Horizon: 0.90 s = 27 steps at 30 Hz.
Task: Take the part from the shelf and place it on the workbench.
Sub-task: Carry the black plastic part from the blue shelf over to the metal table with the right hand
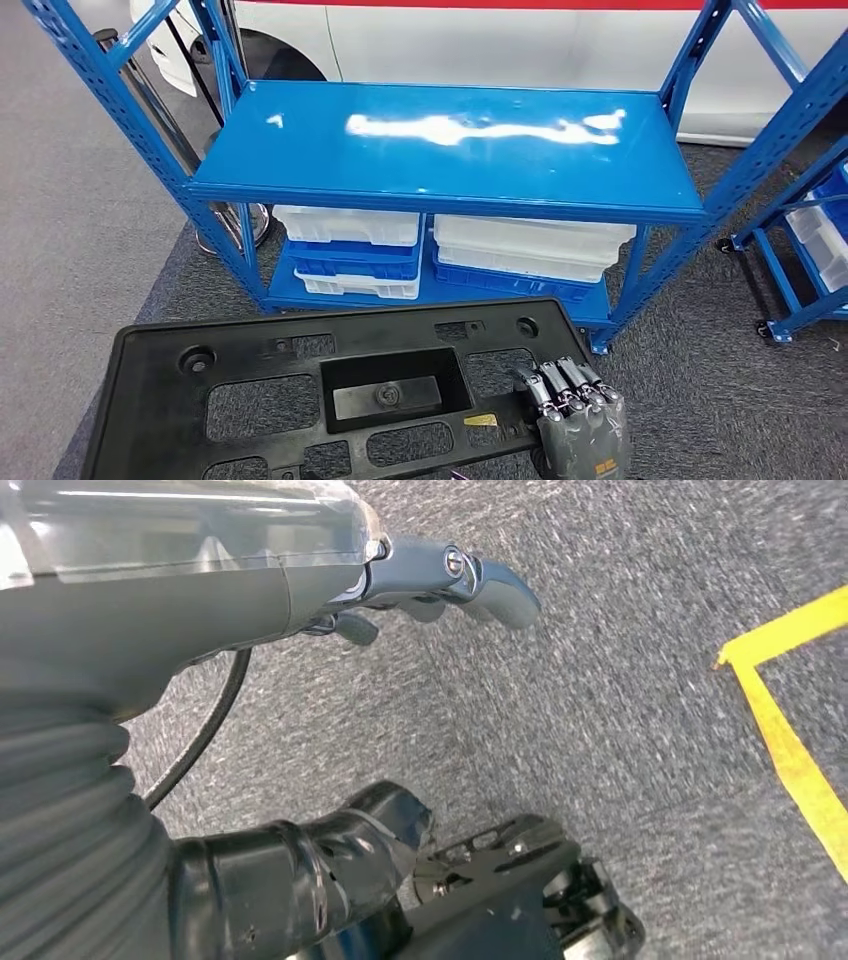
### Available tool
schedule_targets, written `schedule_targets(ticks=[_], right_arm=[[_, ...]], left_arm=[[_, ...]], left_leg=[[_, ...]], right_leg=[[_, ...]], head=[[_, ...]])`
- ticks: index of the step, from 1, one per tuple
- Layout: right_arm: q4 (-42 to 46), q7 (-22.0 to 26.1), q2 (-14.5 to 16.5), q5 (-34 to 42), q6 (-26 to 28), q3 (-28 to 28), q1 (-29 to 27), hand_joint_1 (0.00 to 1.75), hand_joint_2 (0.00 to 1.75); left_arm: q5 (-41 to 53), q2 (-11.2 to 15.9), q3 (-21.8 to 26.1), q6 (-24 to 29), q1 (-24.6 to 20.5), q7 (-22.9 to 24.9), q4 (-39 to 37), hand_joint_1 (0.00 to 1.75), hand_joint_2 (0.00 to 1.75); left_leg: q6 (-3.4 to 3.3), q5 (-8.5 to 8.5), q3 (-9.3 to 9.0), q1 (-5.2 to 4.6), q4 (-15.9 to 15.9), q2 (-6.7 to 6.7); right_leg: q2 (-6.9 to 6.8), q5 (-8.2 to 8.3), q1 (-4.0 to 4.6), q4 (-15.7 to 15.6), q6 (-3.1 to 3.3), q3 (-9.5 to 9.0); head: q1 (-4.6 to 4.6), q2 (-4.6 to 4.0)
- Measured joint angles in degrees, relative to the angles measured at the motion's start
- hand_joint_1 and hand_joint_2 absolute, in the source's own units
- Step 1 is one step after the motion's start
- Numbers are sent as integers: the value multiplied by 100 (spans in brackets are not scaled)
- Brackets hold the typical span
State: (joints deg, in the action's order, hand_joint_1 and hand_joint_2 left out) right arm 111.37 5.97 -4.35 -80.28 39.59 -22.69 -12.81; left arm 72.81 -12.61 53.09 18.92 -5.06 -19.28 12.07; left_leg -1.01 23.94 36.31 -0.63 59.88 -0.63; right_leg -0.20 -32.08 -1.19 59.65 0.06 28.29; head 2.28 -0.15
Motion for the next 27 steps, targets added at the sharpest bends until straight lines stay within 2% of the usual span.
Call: schedule_targets(ticks=[1, 2, 3, 4, 5, 6, 7, 8, 9, 10, 11, 12, 13, 14, 15, 16, 17, 18, 19, 20, 21, 22, 23, 24, 25, 26, 27], right_arm=[[2, 178, 81, 118, 0, 72, -19, 175, 175], [4, 378, 174, 248, 0, 155, -41, 175, 175], [8, 557, 274, 367, -1, 243, -64, 175, 175], [13, 694, 364, 459, -1, 326, -89, 175, 175], [17, 783, 438, 517, -1, 399, -110, 175, 175], [20, 821, 500, 545, -1, 461, -127, 175, 175], [21, 837, 547, 556, -1, 510, -139, 175, 175], [21, 850, 587, 561, -1, 554, -149, 175, 175], [22, 865, 623, 568, -1, 589, -159, 175, 175], [25, 893, 654, 585, -1, 617, -172, 175, 175], [33, 943, 688, 618, 0, 645, -188, 175, 175], [42, 1019, 724, 670, 1, 675, -203, 175, 175], [50, 1114, 764, 746, 1, 711, -217, 175, 175], [56, 1221, 808, 834, 1, 748, -231, 175, 175], [56, 1334, 849, 928, 1, 786, -245, 175, 175], [56, 1439, 884, 1020, 1, 826, -267, 175, 175], [56, 1536, 913, 1104, 1, 868, -295, 175, 175], [56, 1616, 936, 1182, 1, 912, -323, 175, 175], [55, 1680, 951, 1255, 0, 952, -349, 175, 175], [55, 1737, 962, 1332, 0, 986, -372, 175, 175], [54, 1783, 968, 1409, -1, 1012, -392, 175, 175], [54, 1826, 973, 1483, -1, 1036, -414, 175, 175], [54, 1860, 980, 1542, -1, 1058, -435, 175, 175], [54, 1884, 992, 1582, -1, 1078, -450, 175, 175], [54, 1901, 1004, 1609, -1, 1094, -458, 175, 175], [54, 1913, 1016, 1630, -1, 1106, -460, 175, 175], [54, 1924, 1029, 1654, -1, 1115, -459, 175, 175]], left_arm=[[-1, -1, 3, 2, 4, 1, 0, 0, 175], [-2, -2, 5, 2, 12, 3, 0, 0, 175], [-2, -3, 7, 3, 16, 6, 0, 0, 175], [-1, -4, 7, 3, 21, 8, 0, 0, 175], [-1, -5, 7, 3, 24, 9, 0, 0, 175], [0, -5, 7, 3, 23, 9, 0, 0, 175], [0, -5, 7, 3, 21, 9, 0, 0, 175], [1, -5, 7, 3, 20, 9, 0, 0, 175], [1, -4, 7, 3, 18, 9, 0, 0, 175], [2, -4, 7, 4, 13, 9, 0, 0, 175], [3, -4, 7, 5, 6, 9, 0, 0, 175], [3, -4, 7, 6, -1, 8, 0, 0, 175], [2, -5, 9, 7, -8, 7, 0, 0, 175], [1, -6, 11, 8, -10, 4, 0, 0, 175], [-1, -8, 16, 8, -9, 2, -1, 0, 175], [-3, -11, 21, 8, -8, -1, -1, 0, 175], [-4, -14, 25, 8, -7, -3, -2, 0, 175], [-4, -15, 29, 7, -5, -5, -2, 0, 175], [-5, -16, 30, 7, -5, -11, -2, 0, 175], [-7, -16, 31, 7, -5, -21, -2, 0, 175], [-8, -16, 32, 7, -4, -35, -2, 0, 175], [-10, -16, 34, 7, -4, -50, -2, 0, 175], [-11, -16, 37, 7, -3, -62, -2, 0, 175], [-11, -16, 40, 7, -2, -71, -2, 0, 175], [-11, -17, 45, 7, -1, -74, -2, 0, 175], [-11, -19, 51, 7, 0, -75, -2, 0, 175], [-11, -20, 57, 7, 0, -76, -2, 0, 175]], left_leg=[[40, 97, 42, 16, 57, 7], [79, 304, 104, 32, 200, 12], [113, 599, 176, 50, 439, 17], [141, 904, 250, 58, 759, 18], [159, 1115, 301, 69, 1099, 18], [170, 1171, 303, 76, 1370, 18], [173, 1083, 240, 81, 1507, 18], [170, 897, 96, 84, 1463, 18], [163, 706, -138, 85, 1237, 19], [149, 622, -444, 85, 861, 24], [127, 642, -772, 76, 395, 32], [102, 725, -1027, 65, -1, 42], [72, 809, -1183, 51, -275, 51], [40, 829, -1228, 36, -417, 55], [1, 786, -1194, 45, -444, 51], [-40, 715, -1144, 51, -457, 37], [-87, 638, -1080, 56, -473, 20], [-132, 568, -1004, 59, -483, 4], [-166, 510, -917, 42, -478, -8], [-191, 455, -829, 27, -469, -13], [-201, 402, -741, 13, -457, -16], [-203, 345, -653, 2, -438, -21], [-200, 292, -563, -8, -410, -24], [-189, 246, -468, -14, -372, -26], [-174, 209, -383, -19, -324, -25], [-159, 187, -312, -26, -266, -23], [-134, 167, -263, -33, -214, -21]], right_leg=[[-10, 62, 1, -5, 59, 58], [-22, 133, -3, -14, 111, 131], [-32, 204, -3, -14, 148, 210], [-33, 274, 3, -12, 166, 297], [-37, 343, 10, -7, 171, 387], [-42, 415, 17, 1, 170, 481], [-46, 486, 21, 14, 166, 580], [-49, 552, 22, 30, 159, 678], [-48, 615, 22, 48, 148, 769], [-45, 670, 22, 64, 131, 841], [-43, 722, 27, 76, 106, 891], [-45, 779, 30, 76, 76, 921], [-50, 840, 32, 62, 42, 934], [-55, 908, 33, 36, 5, 939], [-55, 957, 33, 12, -30, 952], [-46, 921, 30, 23, -58, 979], [-35, 760, 31, 119, -76, 1023], [-24, 490, 30, 328, -85, 1089], [-16, 175, 28, 640, -86, 1163], [-15, -70, 31, 1010, -89, 1233], [-14, -147, 34, 1354, -93, 1283], [-13, -54, 40, 1596, -93, 1289], [-12, 148, 42, 1682, -85, 1228], [-12, 362, 44, 1572, -68, 1068], [-12, 459, 47, 1267, -41, 800], [-11, 414, 60, 838, -14, 478], [-11, 275, 74, 415, 11, 189]], head=[[-3, 0], [-5, 0], [-9, 0], [-14, 0], [-14, 0], [-14, 0], [-15, 0], [-15, 0], [-16, 0], [-16, 0], [-15, 0], [-14, 0], [-13, 0], [-11, 0], [-7, 0], [-4, 0], [1, 0], [6, 0], [7, 0], [9, 0], [9, 0], [9, 0], [9, 0], [9, 0], [8, 0], [7, 0], [7, 0]])
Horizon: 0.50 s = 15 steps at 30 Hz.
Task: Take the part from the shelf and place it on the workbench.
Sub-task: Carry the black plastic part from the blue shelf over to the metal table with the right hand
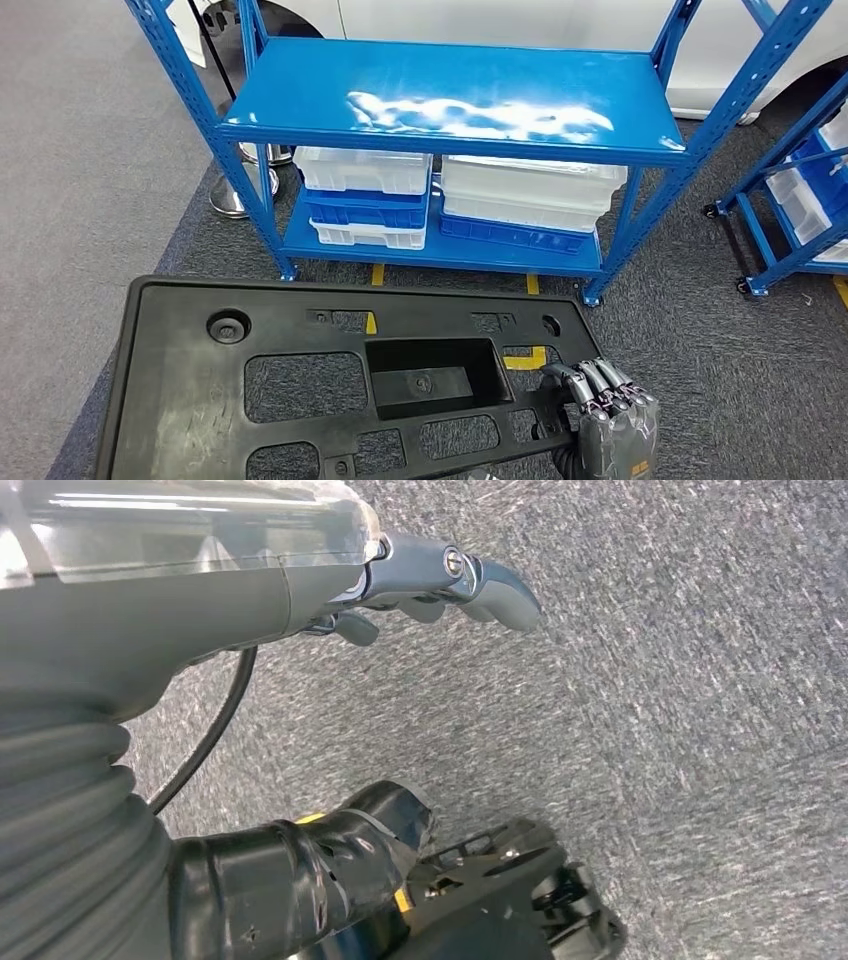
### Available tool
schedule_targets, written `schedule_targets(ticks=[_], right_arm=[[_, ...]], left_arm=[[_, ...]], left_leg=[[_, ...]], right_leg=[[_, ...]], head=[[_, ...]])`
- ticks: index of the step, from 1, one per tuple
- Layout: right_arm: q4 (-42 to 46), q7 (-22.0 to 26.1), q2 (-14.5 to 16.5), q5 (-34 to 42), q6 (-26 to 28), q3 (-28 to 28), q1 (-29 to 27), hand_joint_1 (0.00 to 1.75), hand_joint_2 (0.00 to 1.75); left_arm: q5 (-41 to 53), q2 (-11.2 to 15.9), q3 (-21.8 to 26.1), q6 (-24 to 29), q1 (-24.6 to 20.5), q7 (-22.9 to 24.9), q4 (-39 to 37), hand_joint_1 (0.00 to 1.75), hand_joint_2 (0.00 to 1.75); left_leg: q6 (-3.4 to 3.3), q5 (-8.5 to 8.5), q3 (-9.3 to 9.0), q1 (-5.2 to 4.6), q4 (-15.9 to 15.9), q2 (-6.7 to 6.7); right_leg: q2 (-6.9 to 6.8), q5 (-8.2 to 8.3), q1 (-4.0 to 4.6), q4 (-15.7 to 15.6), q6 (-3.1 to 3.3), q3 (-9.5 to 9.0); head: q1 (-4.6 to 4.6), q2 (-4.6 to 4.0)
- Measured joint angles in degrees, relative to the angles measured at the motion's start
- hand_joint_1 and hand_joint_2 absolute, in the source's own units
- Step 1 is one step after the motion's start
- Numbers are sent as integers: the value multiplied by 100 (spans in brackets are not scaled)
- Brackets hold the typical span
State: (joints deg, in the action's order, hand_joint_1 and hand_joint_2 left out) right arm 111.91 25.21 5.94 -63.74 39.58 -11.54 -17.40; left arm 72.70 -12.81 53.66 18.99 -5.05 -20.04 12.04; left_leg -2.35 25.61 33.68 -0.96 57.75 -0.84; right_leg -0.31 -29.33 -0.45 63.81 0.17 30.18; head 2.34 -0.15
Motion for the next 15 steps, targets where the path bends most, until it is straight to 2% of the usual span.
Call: schedule_targets(ticks=[1, 2, 4, 5, 7, 8, 9, 10, 11, 12, 13, 15], right_arm=[[0, 8, 16, 27, 0, 9, -1, 175, 175], [0, 17, 37, 57, 0, 20, -8, 175, 175], [0, 37, 78, 116, 0, 48, -34, 175, 175], [0, 52, 96, 151, 0, 63, -47, 175, 175], [0, 100, 132, 218, 1, 96, -69, 175, 175], [0, 137, 152, 260, 1, 115, -87, 175, 175], [1, 182, 172, 308, 1, 140, -113, 175, 175], [2, 237, 192, 361, 1, 173, -145, 175, 175], [8, 302, 215, 421, 1, 209, -180, 175, 175], [22, 372, 242, 486, 1, 249, -215, 175, 175], [45, 449, 273, 559, 1, 292, -247, 175, 175], [102, 586, 348, 705, 2, 384, -292, 175, 175]], left_arm=[[0, -2, 7, 1, -2, -1, 0, 0, 175], [0, -2, 15, 1, -3, -1, 0, 0, 175], [0, -2, 33, 1, -4, -2, 0, 0, 175], [0, -2, 43, 1, 1, -2, 0, 0, 175], [1, -2, 60, 0, 14, -1, 0, 0, 175], [1, -2, 66, 0, 19, -1, 0, 0, 175], [2, -2, 71, 0, 22, 0, 0, 0, 175], [4, -2, 74, 1, 25, 0, 0, 0, 175], [5, -2, 76, 2, 29, 0, 0, 0, 175], [7, -2, 77, 4, 34, 1, 0, 0, 175], [8, -2, 78, 9, 39, 1, 0, 0, 175], [9, -5, 82, 18, 47, 2, 0, 0, 175]], left_leg=[[26, -21, 32, -4, 39, 1], [55, -46, 54, -5, 62, 1], [128, -41, 104, 5, 108, 11], [168, 60, 149, 13, 205, 21], [245, 469, 332, 45, 701, 39], [273, 693, 456, 62, 1072, 39], [294, 844, 560, 80, 1409, 39], [307, 886, 597, 95, 1607, 39], [314, 815, 530, 107, 1593, 40], [312, 658, 354, 118, 1354, 51], [299, 486, 106, 125, 953, 97], [253, 309, -324, 127, 256, 254]], right_leg=[[1, -156, 13, -314, 20, -195], [3, -246, 24, -487, 40, -274], [3, -231, 5, -562, 110, -250], [2, -193, -6, -574, 155, -225], [1, -125, -13, -580, 213, -163], [4, -99, -10, -572, 226, -124], [8, -76, -7, -559, 226, -82], [18, -59, -6, -541, 222, -41], [33, -48, -6, -521, 216, -7], [56, -42, -7, -502, 210, 15], [82, -39, -8, -487, 204, 27], [139, -20, -12, -472, 166, 60]], head=[[-1, 0], [-1, 0], [-1, 0], [-3, 0], [-9, 0], [-12, 0], [-12, 0], [-12, 0], [-13, 0], [-13, 0], [-11, 0], [-11, 0]])
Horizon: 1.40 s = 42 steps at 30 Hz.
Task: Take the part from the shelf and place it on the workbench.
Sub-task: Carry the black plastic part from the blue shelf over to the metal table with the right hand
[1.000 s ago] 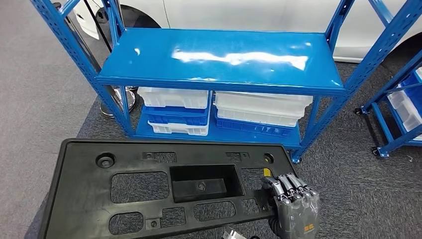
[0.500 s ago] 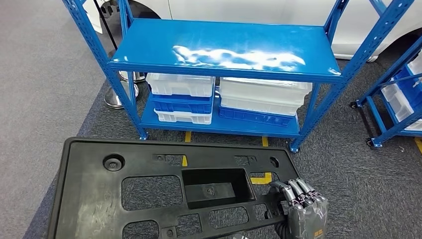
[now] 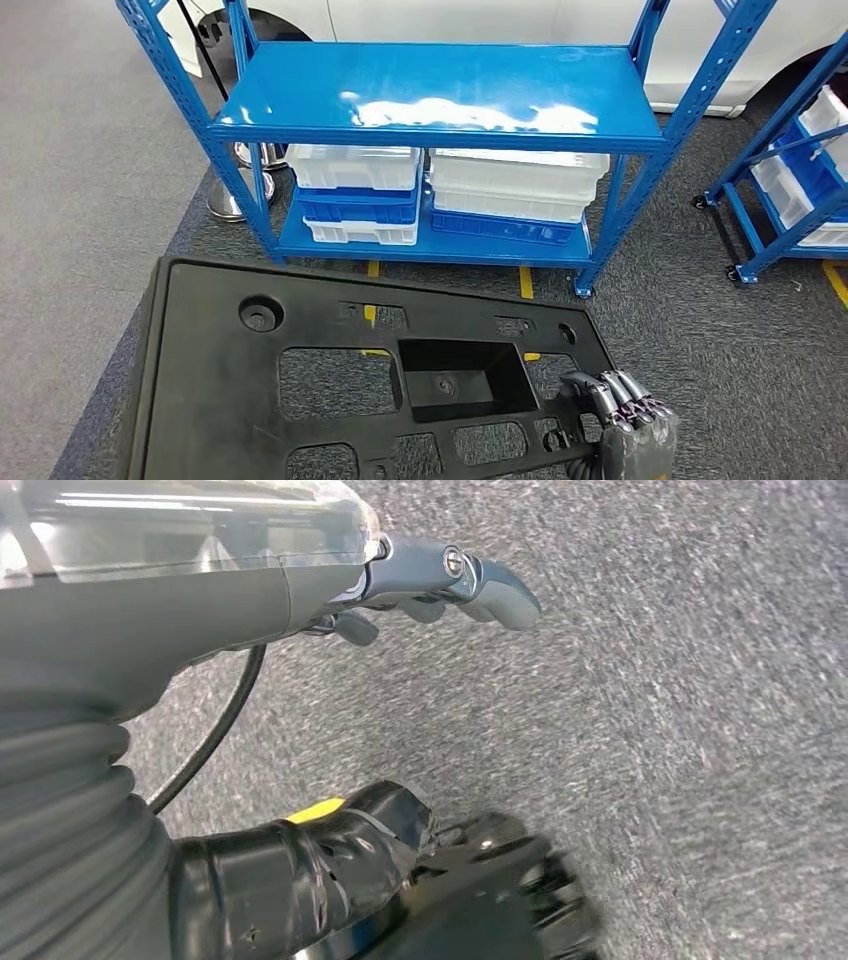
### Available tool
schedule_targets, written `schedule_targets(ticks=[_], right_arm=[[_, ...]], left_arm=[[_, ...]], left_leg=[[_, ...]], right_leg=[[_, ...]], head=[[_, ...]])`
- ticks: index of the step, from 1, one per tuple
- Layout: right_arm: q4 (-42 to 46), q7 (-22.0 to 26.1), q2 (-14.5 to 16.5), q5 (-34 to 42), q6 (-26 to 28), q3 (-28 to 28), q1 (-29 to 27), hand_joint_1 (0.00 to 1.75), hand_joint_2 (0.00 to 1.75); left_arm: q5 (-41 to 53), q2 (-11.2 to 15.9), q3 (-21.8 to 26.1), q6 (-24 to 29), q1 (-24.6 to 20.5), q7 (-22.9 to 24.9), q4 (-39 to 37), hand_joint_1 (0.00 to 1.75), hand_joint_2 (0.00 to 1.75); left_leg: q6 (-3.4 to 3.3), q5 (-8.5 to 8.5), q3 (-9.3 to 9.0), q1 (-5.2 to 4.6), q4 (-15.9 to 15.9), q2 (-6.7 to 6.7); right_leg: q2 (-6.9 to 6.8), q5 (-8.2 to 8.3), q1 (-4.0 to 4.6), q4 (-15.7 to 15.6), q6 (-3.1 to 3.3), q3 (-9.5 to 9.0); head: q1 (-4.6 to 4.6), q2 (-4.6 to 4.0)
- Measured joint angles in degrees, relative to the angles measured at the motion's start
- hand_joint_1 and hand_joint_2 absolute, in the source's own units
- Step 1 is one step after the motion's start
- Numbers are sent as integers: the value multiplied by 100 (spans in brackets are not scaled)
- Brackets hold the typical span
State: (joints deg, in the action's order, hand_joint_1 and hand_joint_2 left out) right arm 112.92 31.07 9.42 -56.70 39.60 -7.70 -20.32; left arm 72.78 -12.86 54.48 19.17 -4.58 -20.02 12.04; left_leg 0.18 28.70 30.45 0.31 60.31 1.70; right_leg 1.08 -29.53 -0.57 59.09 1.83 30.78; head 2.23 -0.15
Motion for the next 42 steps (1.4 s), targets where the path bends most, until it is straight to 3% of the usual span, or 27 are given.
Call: schedule_targets(ticks=[2, 5, 7, 9, 10, 11, 12, 14, 15, 17, 19, 21, 23, 25, 26, 27, 28, 30, 32, 34, 35, 37, 38, 40, 41, 42], right_arm=[[40, 76, 67, 105, 1, 80, -29, 175, 175], [93, 127, 113, 221, 3, 186, -94, 175, 175], [117, 177, 126, 312, 3, 255, -116, 175, 175], [126, 226, 147, 397, 3, 325, -130, 175, 175], [127, 239, 158, 423, 3, 354, -142, 175, 175], [128, 245, 163, 439, 3, 377, -154, 175, 175], [131, 246, 168, 447, 3, 398, -163, 175, 175], [142, 258, 184, 464, 4, 435, -168, 175, 175], [152, 282, 199, 492, 3, 447, -169, 175, 175], [173, 362, 245, 608, 3, 473, -180, 175, 175], [192, 434, 305, 762, 3, 516, -195, 175, 175], [214, 480, 364, 892, 5, 562, -197, 175, 175], [230, 523, 412, 1020, 7, 590, -197, 175, 175], [231, 548, 432, 1164, 7, 601, -200, 175, 175], [231, 556, 434, 1235, 7, 606, -201, 175, 175], [231, 566, 434, 1312, 7, 610, -202, 175, 175], [231, 582, 435, 1385, 7, 614, -202, 175, 175], [231, 614, 440, 1507, 7, 620, -198, 175, 175], [231, 630, 447, 1566, 10, 623, -193, 175, 175], [232, 657, 451, 1636, 13, 628, -201, 175, 175], [235, 692, 451, 1702, 14, 630, -209, 175, 175], [258, 793, 452, 1902, 14, 634, -214, 175, 175], [272, 834, 454, 1996, 14, 634, -213, 175, 175], [290, 869, 463, 2122, 14, 634, -213, 175, 175], [293, 870, 468, 2153, 14, 634, -217, 175, 175], [294, 869, 473, 2178, 14, 634, -222, 175, 175]], left_arm=[[0, -6, 7, 8, 9, 0, 0, 0, 175], [-2, -16, 15, 20, 14, 0, 0, 0, 175], [-1, -28, 20, 24, 12, 0, 0, 0, 175], [0, -37, 27, 26, 13, 0, 0, 0, 175], [-1, -38, 29, 26, 14, 0, 0, 0, 175], [-1, -40, 31, 27, 14, 0, 0, 0, 175], [-1, -44, 31, 27, 13, 0, 0, 0, 175], [0, -53, 32, 28, 8, 0, 0, 0, 175], [-1, -56, 33, 28, 6, 0, 0, 0, 175], [-2, -56, 38, 32, 5, 0, 0, 0, 175], [-2, -56, 42, 36, 0, 0, 0, 0, 175], [-3, -57, 48, 36, -5, -1, 0, 0, 175], [-5, -58, 64, 35, 0, -2, 0, 0, 175], [-5, -58, 88, 34, 11, -2, 0, 0, 175], [-5, -58, 100, 34, 16, -2, 0, 0, 175], [-4, -58, 111, 34, 18, -3, 0, 0, 175], [-4, -57, 119, 34, 18, -3, 0, 0, 175], [-4, -56, 131, 34, 17, -4, 0, 0, 175], [-4, -56, 137, 34, 15, -4, 0, 0, 175], [-4, -57, 139, 34, 7, -4, 0, 0, 175], [-2, -57, 139, 34, 7, -4, 0, 0, 175], [3, -58, 140, 33, 6, -4, 0, 0, 175], [5, -57, 140, 31, 7, -4, 0, 0, 175], [7, -56, 142, 28, 13, 0, 0, 0, 175], [7, -56, 142, 28, 15, 3, 0, 0, 175], [8, -56, 143, 28, 13, 6, 0, 0, 175]], left_leg=[[-38, 9, -126, -15, -239, 71], [-135, -36, -143, 2, -382, -53], [-209, -78, -149, 20, -451, -149], [-230, -81, -127, 9, -442, -243], [-232, -76, -119, 5, -430, -292], [-231, -68, -112, 4, -413, -339], [-223, -53, -109, 4, -389, -382], [-176, 4, -99, -11, -313, -451], [-145, 35, -86, -27, -263, -480], [-95, 71, -63, -57, -202, -550], [-55, 96, -58, -50, -182, -609], [-2, 281, 21, -27, 22, -488], [34, 653, 286, -8, 639, -302], [36, 893, 581, -4, 1291, -237], [27, 863, 630, -5, 1392, -224], [10, 730, 584, -5, 1286, -209], [-15, 518, 450, -5, 993, -159], [-69, 160, 139, -3, 275, 87], [-101, 77, -22, -14, -116, 243], [-125, 81, -50, -13, -213, 159], [-148, 54, -58, -3, -254, 97], [-201, 3, -89, 13, -343, -37], [-218, -4, -96, 0, -351, -110], [-239, 3, -94, -18, -345, -263], [-243, 11, -94, -23, -340, -340], [-241, 21, -95, -25, -332, -412]], right_leg=[[68, 41, -14, -1, -70, 43], [91, 5, -22, 70, -162, 102], [11, -289, -20, 540, -194, 329], [-24, -614, -26, 1271, -222, 692], [-31, -655, -33, 1501, -237, 806], [-45, -584, -41, 1525, -250, 821], [-74, -418, -53, 1332, -259, 726], [-263, -71, -58, 620, -265, 374], [-361, 16, -50, 350, -244, 252], [-448, 14, -14, 180, -185, 214], [-352, 42, -13, 166, -112, 244], [-264, 78, -26, 142, -43, 251], [-171, 103, -25, 135, 2, 271], [-54, 117, -10, 136, 23, 293], [11, 121, -3, 137, 28, 297], [76, 124, 2, 138, 30, 294], [143, 127, 4, 138, 30, 285], [266, 135, 7, 146, 14, 288], [378, 166, -5, 157, -44, 341], [476, 207, -16, 153, -125, 393], [440, 195, -11, 176, -154, 417], [218, -14, 15, 475, -190, 552], [79, -191, 17, 777, -202, 688], [-26, -475, 6, 1414, -234, 966], [-40, -489, -4, 1554, -248, 1020], [-56, -404, -15, 1497, -258, 978]], head=[[-1, 0], [2, 0], [7, 0], [8, 0], [8, 0], [7, 0], [8, 0], [9, 0], [6, 0], [-2, 0], [-4, 0], [-3, 0], [-5, 0], [-4, 0], [-4, 0], [-4, 0], [-4, 0], [-3, 0], [-3, 0], [-3, 0], [-4, 0], [8, 0], [12, 0], [18, 0], [17, 0], [18, 0]])
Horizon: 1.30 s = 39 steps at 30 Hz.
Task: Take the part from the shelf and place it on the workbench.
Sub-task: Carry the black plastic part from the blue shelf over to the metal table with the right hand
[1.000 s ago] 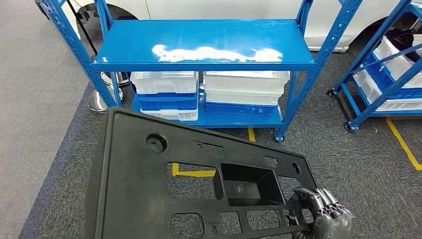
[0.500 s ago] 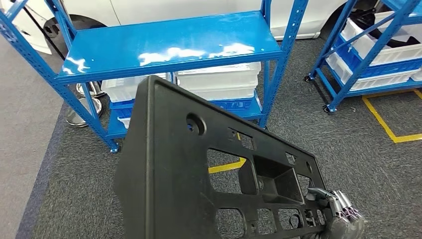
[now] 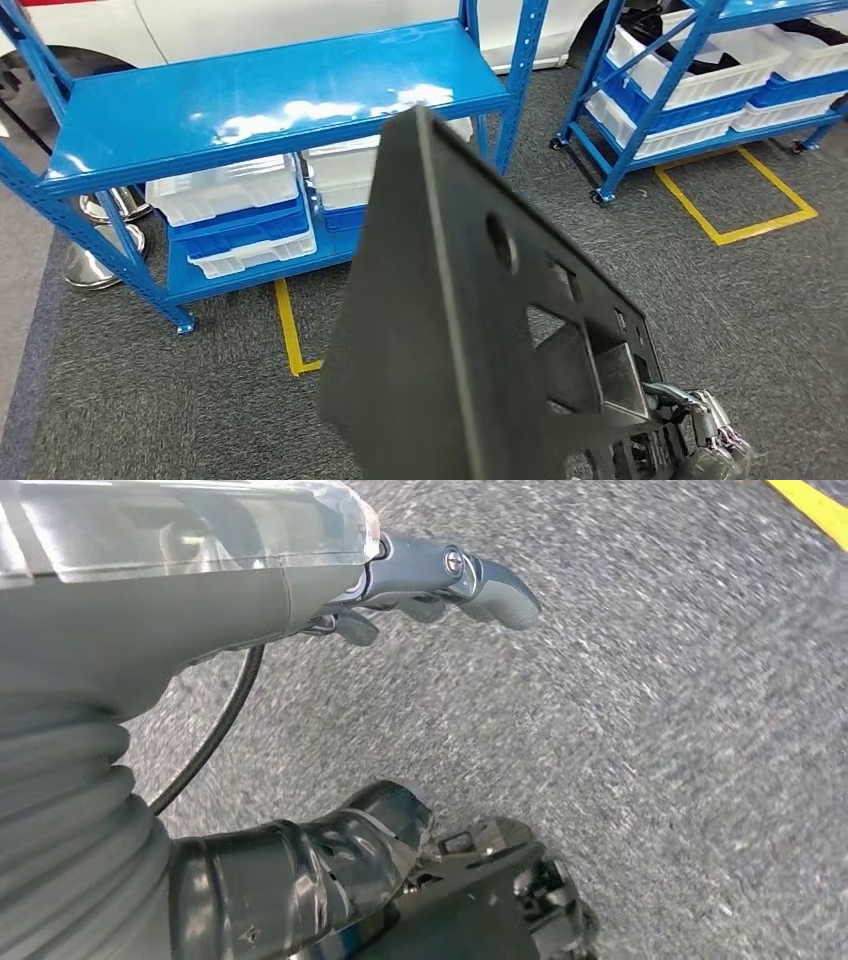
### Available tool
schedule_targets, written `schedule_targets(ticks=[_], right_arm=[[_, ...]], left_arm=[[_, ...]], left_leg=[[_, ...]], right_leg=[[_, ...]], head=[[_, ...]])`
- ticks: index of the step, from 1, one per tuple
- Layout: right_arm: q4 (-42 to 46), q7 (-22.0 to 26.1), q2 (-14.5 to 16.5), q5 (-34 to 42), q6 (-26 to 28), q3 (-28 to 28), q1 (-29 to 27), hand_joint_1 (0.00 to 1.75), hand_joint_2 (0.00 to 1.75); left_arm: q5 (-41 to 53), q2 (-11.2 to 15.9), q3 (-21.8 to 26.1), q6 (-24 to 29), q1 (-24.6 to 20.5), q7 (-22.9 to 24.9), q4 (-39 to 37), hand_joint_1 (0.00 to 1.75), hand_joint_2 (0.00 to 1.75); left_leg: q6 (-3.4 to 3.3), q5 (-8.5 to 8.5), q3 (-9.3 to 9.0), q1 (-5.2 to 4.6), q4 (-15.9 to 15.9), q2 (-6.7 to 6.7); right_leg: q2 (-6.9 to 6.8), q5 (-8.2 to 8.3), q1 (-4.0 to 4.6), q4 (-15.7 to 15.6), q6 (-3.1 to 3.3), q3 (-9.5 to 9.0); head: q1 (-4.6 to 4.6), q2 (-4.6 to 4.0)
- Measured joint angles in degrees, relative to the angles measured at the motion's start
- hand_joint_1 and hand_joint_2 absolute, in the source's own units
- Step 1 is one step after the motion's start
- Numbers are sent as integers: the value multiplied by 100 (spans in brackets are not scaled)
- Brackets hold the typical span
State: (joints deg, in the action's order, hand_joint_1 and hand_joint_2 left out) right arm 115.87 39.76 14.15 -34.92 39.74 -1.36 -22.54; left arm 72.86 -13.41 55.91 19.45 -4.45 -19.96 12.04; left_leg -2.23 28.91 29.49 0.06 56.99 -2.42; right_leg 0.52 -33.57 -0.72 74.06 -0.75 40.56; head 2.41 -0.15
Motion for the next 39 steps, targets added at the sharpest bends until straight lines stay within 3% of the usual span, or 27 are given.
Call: schedule_targets(ticks=[1, 3, 5, 7, 9, 10, 12, 14, 15, 16, 18, 19, 21, 23, 25, 27, 28, 29, 30, 31, 33, 35, 36, 38, 39], right_arm=[[4, -1, 3, 21, 0, 0, -3, 175, 175], [26, 0, 9, 61, 0, 0, 3, 175, 175], [61, 3, 24, 100, 0, 1, 8, 175, 175], [101, 5, 53, 131, 0, 2, 0, 175, 175], [146, 6, 86, 153, 2, 6, -5, 175, 175], [170, 6, 108, 166, 3, 8, -1, 175, 175], [215, 6, 154, 202, 4, 11, 7, 175, 175], [274, 6, 208, 237, 4, 11, 7, 175, 175], [316, 6, 238, 246, 4, 11, 6, 175, 175], [363, 6, 269, 247, 4, 11, 5, 175, 175], [457, 1, 328, 236, 4, 13, -2, 175, 175], [491, -2, 354, 231, 4, 15, -10, 175, 175], [550, -8, 392, 246, 4, 27, -54, 175, 175], [610, -8, 405, 293, 4, 55, -141, 175, 175], [663, -7, 407, 329, 4, 91, -211, 175, 175], [684, -7, 408, 337, 4, 117, -234, 175, 175], [686, -7, 408, 338, 4, 125, -240, 175, 175], [686, -7, 408, 338, 4, 132, -251, 175, 175], [686, -7, 408, 339, 4, 137, -260, 175, 175], [688, -7, 408, 341, 4, 142, -266, 175, 175], [696, -7, 408, 344, 4, 149, -269, 175, 175], [708, -6, 410, 344, 4, 156, -272, 175, 175], [714, -5, 411, 344, 4, 161, -275, 175, 175], [732, -3, 416, 345, 5, 176, -286, 175, 175], [744, -1, 420, 346, 6, 186, -290, 175, 175]], left_arm=[[1, 0, 0, 0, -3, 2, 0, 0, 175], [1, -1, 1, 2, -9, 2, 0, 0, 175], [-1, -1, 2, 6, -11, 2, 0, 0, 175], [-1, -1, 3, 9, -20, 3, 0, 0, 175], [-1, -1, 4, 9, -35, 3, 0, 0, 175], [0, -2, 4, 8, -36, 4, 0, 0, 175], [1, -3, 6, 7, -22, 9, 0, 0, 175], [1, -3, 11, 5, -1, 24, 0, 0, 175], [1, -2, 15, 4, 5, 32, 0, 0, 175], [1, -2, 20, 2, 7, 39, 0, 0, 175], [2, -1, 31, 0, 7, 44, 0, 0, 175], [4, -1, 36, 2, 8, 46, 0, 0, 175], [32, -2, 40, 12, 6, 63, 0, 0, 175], [63, -7, 40, 36, 4, 85, 0, 0, 175], [71, -18, 42, 55, 7, 95, 0, 0, 175], [71, -29, 42, 58, 11, 95, 0, 0, 175], [71, -33, 42, 58, 18, 95, 0, 0, 175], [71, -33, 43, 59, 23, 96, 0, 0, 175], [71, -32, 43, 59, 25, 96, 0, 0, 175], [71, -33, 44, 59, 22, 97, 0, 0, 175], [72, -38, 44, 59, 10, 97, 0, 0, 175], [72, -44, 44, 59, 5, 97, 0, 0, 175], [72, -44, 44, 59, 2, 97, 0, 0, 175], [73, -45, 44, 59, -11, 97, 0, 0, 175], [75, -45, 44, 59, -18, 96, 0, 0, 175]], left_leg=[[7, 14, -5, 1, 11, -65], [51, 61, -17, -17, 54, -177], [99, 101, -20, -52, 92, -273], [132, 118, -26, -67, 101, -376], [186, 234, 4, -43, 209, -250], [213, 379, 82, -26, 402, -110], [242, 765, 380, -3, 1088, 143], [237, 949, 654, 2, 1686, 185], [224, 876, 671, 2, 1713, 192], [204, 700, 585, 2, 1518, 212], [156, 283, 256, 3, 779, 410], [140, 165, 115, 5, 449, 528], [124, 128, 3, -3, 165, 655], [92, 95, -18, 3, 92, 551], [35, 31, -34, 19, 1, 413], [-5, 7, -34, 6, -35, 253], [-14, 9, -28, -4, -31, 167], [-18, 14, -24, -11, -26, 84], [-19, 20, -23, -14, -22, 5], [-17, 30, -25, -14, -14, -65], [4, 62, -43, -17, 4, -180], [47, 96, -57, -39, 33, -266], [68, 104, -62, -49, 38, -306], [113, 120, -75, -59, 36, -384], [140, 169, -69, -52, 70, -340]], right_leg=[[-36, 161, -9, -254, -5, -144], [-285, 424, 12, -968, 14, -518], [-481, 479, 51, -1334, 74, -689], [-413, 484, 64, -1348, 141, -671], [-299, 515, 55, -1373, 203, -657], [-241, 532, 44, -1385, 236, -652], [-121, 552, 43, -1389, 283, -635], [23, 562, 54, -1384, 302, -625], [99, 565, 58, -1380, 304, -626], [175, 566, 58, -1375, 304, -632], [311, 572, 58, -1364, 292, -640], [375, 580, 57, -1356, 274, -631], [485, 618, 43, -1352, 207, -582], [571, 652, 24, -1361, 131, -544], [410, 505, 42, -1177, 87, -453], [132, 138, 49, -582, 52, -193], [63, -30, 39, -227, 32, -41], [29, -115, 27, 29, 14, 62], [6, -94, 14, 96, 0, 74], [-23, 30, 3, -64, -9, -31], [-215, 355, 7, -831, -1, -473], [-388, 494, 54, -1384, 43, -760], [-407, 478, 80, -1451, 65, -778], [-295, 510, 84, -1473, 115, -759], [-244, 528, 69, -1496, 149, -763]], head=[[0, 0], [2, 0], [-7, 0], [-16, 0], [-16, 0], [-16, 0], [-18, 0], [-18, 0], [-19, 0], [-19, 0], [-18, 0], [-16, 0], [-18, 0], [-19, 0], [-10, 0], [0, 0], [1, 0], [1, 0], [1, 0], [1, 0], [1, 0], [-1, 0], [-2, 0], [-3, 0], [-2, 0]])
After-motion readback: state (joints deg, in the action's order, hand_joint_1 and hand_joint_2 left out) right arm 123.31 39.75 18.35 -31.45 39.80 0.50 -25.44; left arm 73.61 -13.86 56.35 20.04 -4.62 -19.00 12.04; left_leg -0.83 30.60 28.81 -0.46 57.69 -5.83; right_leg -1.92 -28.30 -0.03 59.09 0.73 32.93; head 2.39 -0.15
